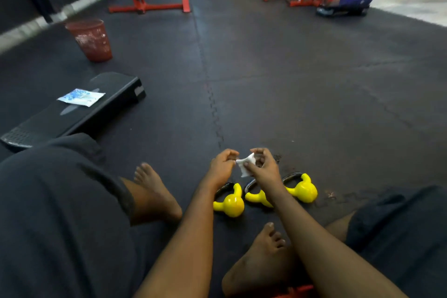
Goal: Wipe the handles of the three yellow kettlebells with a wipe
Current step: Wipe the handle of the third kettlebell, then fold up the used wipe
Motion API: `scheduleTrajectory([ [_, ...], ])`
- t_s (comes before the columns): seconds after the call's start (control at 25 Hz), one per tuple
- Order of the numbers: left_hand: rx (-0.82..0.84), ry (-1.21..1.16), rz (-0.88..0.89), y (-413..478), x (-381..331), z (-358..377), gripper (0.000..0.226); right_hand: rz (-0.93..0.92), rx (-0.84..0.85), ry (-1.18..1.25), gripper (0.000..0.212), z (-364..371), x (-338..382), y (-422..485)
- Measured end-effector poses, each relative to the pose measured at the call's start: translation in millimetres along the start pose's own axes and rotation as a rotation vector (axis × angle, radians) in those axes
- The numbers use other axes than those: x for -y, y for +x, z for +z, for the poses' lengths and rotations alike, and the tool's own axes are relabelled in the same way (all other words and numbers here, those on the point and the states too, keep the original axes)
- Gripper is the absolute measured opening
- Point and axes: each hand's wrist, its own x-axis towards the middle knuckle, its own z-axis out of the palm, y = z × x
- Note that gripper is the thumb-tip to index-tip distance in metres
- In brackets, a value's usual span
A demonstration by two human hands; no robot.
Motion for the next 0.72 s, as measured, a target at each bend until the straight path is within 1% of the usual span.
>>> scheduleTrajectory([
  [0.12,-0.015,-0.019,0.068,-10,-24,3,0.022,0.005,-0.027,0.043,0.027,-12,19,7],
  [0.24,-0.082,-0.021,0.163,-4,-30,6,0.01,0.09,-0.054,0.147,0.028,-14,30,20],
  [0.36,-0.145,0.022,0.183,29,-30,5,0.009,0.139,-0.049,0.21,0.027,-9,32,46],
  [0.52,-0.185,0.084,0.118,111,-16,17,0.011,0.199,-0.105,0.211,0.018,5,2,116],
  [0.72,-0.24,0.049,0.054,252,24,55,0.009,0.314,-0.236,0.185,0.012,32,-67,251],
])
